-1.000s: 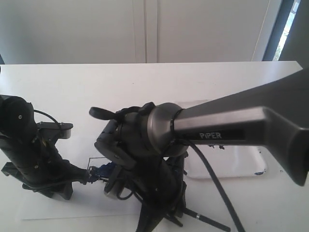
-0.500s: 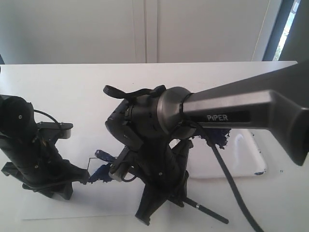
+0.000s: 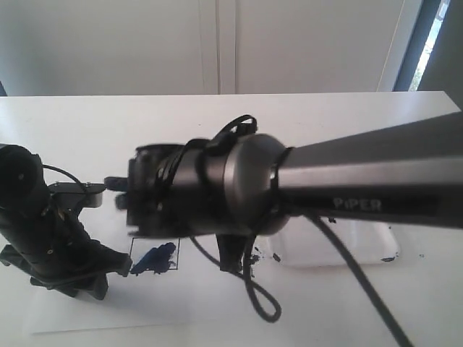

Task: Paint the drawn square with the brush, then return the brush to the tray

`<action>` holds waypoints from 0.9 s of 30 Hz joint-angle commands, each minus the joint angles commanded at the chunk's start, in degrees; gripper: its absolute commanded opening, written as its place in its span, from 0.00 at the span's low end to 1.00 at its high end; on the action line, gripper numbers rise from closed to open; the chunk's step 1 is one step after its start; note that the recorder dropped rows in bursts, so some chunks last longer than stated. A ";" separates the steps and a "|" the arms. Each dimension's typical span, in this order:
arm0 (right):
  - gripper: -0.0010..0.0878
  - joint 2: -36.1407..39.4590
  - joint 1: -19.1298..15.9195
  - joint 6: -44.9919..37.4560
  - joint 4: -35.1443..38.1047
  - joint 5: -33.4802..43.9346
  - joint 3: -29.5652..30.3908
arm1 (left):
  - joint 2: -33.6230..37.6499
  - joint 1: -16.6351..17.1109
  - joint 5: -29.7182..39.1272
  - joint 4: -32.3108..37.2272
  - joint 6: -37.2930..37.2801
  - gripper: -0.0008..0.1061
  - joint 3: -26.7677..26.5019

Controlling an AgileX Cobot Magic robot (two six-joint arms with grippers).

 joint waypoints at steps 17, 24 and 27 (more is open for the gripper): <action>0.01 4.39 1.33 1.66 -10.12 0.00 12.13 | 0.00 0.00 1.36 -0.38 0.00 0.45 0.00; 0.01 7.57 1.22 5.06 -12.84 0.00 9.95 | 0.00 0.00 2.29 -0.38 0.09 0.45 0.00; 0.01 7.93 0.80 5.06 -13.23 0.00 7.39 | 0.00 0.00 2.55 -0.38 0.23 0.45 0.00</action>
